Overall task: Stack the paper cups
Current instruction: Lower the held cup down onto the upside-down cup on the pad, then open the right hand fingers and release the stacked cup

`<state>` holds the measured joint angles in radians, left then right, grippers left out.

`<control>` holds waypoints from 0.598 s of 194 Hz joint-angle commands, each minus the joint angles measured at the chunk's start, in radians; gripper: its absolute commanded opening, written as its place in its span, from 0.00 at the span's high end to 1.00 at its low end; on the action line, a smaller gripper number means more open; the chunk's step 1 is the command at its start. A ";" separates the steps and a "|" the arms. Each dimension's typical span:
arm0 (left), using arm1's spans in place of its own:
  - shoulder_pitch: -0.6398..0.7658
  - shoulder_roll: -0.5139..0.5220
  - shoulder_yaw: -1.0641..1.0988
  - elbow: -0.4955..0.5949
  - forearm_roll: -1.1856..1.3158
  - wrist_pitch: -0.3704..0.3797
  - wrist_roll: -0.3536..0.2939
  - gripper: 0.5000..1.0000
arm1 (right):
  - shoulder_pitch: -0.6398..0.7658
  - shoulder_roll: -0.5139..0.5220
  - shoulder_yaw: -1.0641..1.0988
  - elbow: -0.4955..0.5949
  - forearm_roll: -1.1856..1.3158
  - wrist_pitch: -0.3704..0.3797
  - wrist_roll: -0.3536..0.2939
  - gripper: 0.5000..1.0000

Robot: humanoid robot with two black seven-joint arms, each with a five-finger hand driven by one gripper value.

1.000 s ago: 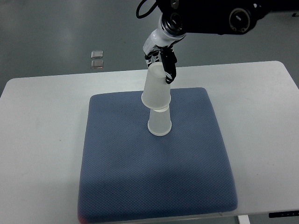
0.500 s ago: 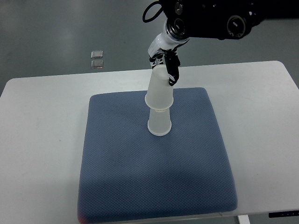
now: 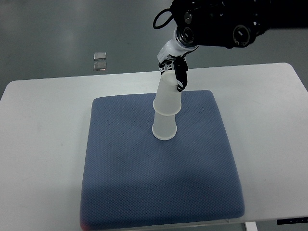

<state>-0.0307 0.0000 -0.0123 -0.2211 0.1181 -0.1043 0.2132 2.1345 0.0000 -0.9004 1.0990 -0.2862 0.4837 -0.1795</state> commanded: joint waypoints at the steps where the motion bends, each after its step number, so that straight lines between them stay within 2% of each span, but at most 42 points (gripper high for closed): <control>1: 0.000 0.000 0.000 -0.001 0.000 0.000 0.000 0.00 | -0.005 0.000 0.000 -0.005 0.002 0.000 0.000 0.56; 19: 0.000 0.000 0.000 0.000 0.000 0.000 0.000 0.00 | -0.005 0.000 0.000 -0.007 0.009 0.000 0.000 0.53; 116: 0.000 0.000 0.000 0.000 0.000 0.000 0.000 0.00 | -0.019 0.000 0.002 -0.007 0.012 -0.004 0.000 0.50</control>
<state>-0.0307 0.0000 -0.0123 -0.2211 0.1181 -0.1043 0.2132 2.1180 0.0000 -0.8999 1.0921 -0.2746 0.4802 -0.1795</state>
